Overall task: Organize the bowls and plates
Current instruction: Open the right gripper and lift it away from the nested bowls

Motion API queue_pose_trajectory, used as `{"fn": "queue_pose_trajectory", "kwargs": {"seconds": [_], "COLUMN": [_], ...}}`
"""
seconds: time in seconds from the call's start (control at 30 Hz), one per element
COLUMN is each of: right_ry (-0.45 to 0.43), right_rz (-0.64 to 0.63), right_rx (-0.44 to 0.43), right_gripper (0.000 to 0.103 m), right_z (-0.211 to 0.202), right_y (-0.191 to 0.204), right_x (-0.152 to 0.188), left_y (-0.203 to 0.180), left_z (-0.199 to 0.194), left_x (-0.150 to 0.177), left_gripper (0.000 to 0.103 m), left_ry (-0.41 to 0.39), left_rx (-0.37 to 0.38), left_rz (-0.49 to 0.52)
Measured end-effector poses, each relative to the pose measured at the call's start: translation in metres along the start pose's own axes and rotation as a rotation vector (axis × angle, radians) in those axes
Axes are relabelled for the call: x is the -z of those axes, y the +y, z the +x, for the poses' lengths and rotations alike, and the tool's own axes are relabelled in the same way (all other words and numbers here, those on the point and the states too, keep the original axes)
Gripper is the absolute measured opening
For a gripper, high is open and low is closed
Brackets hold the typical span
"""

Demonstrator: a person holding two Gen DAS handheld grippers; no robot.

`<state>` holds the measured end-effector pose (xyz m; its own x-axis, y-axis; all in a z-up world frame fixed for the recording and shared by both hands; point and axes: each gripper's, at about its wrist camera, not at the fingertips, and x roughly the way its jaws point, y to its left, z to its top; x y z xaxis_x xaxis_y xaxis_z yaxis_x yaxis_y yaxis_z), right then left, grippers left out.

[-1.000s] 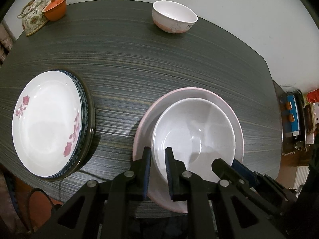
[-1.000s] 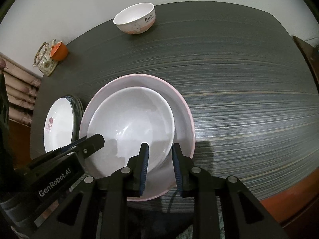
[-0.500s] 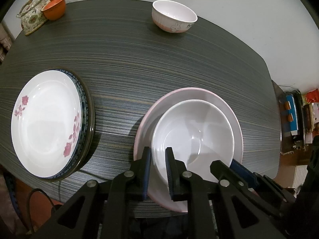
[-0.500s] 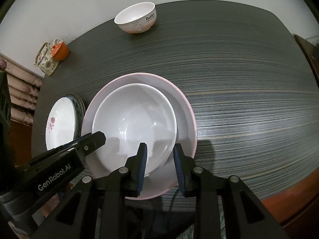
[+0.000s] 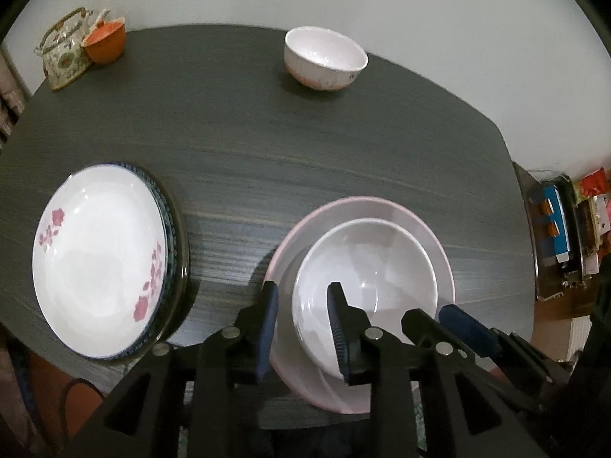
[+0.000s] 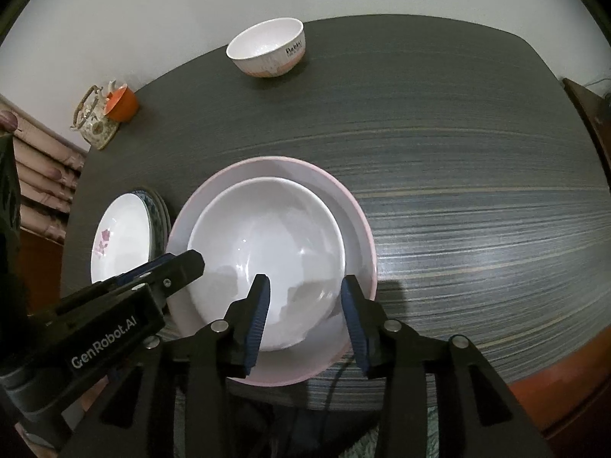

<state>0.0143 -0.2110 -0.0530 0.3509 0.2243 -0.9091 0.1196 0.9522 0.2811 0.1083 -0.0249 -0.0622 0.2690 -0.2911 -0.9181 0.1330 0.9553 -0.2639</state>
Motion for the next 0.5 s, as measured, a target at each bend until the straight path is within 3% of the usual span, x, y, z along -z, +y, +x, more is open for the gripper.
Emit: {"fn": "queue_pose_trajectory", "kwargs": {"seconds": [0.17, 0.5], "right_ry": [-0.017, -0.057], "right_rz": [0.017, 0.026], "right_rx": [-0.021, -0.03], "right_gripper": [0.041, 0.045], "right_z": [-0.001, -0.005], "right_y": [-0.004, -0.011], "right_x": [-0.004, -0.023], "left_y": [0.003, 0.028], "left_z": [-0.006, -0.01], "left_x": [-0.005, -0.024], "left_gripper": [0.035, 0.039], "left_ry": [-0.033, -0.068], "left_rx": [0.005, -0.044], "left_rz": [-0.005, -0.05]}}
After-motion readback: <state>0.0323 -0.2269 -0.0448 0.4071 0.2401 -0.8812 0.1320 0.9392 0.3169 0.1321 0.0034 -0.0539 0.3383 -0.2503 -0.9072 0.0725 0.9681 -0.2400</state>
